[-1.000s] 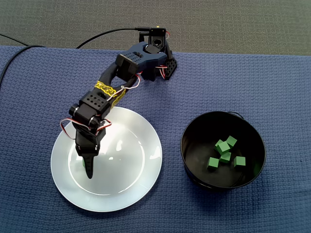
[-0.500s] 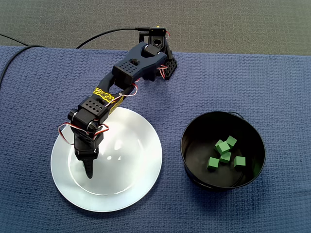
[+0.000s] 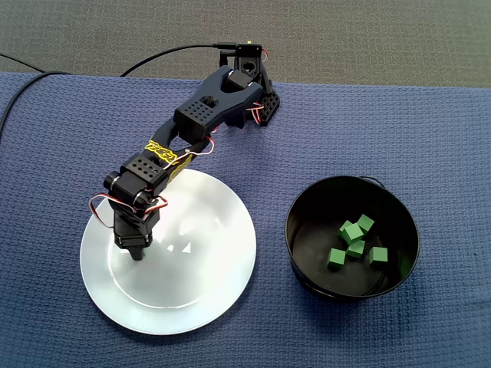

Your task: Pick up the items on the white plate and put them in the black container.

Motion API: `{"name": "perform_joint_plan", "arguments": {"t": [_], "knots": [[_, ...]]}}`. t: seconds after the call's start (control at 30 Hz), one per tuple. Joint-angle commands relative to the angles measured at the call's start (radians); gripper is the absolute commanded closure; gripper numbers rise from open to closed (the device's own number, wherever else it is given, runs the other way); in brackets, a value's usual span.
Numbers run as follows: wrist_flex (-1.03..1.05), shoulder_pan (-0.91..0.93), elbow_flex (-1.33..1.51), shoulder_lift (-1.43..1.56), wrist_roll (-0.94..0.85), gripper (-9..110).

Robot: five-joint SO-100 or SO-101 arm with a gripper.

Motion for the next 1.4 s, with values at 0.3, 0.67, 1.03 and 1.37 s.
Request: {"name": "perform_joint_plan", "arguments": {"t": [0.3, 0.67, 1.03, 1.37], "knots": [[0.109, 0.005, -0.092, 0.161, 0.034, 102], [0.031, -0.161, 0.29, 1.063, 0.014, 102], [-0.321, -0.856, 1.052, 1.531, -0.086, 102], [-0.663, -1.077, 1.559, 1.344, 0.025, 102]]}}
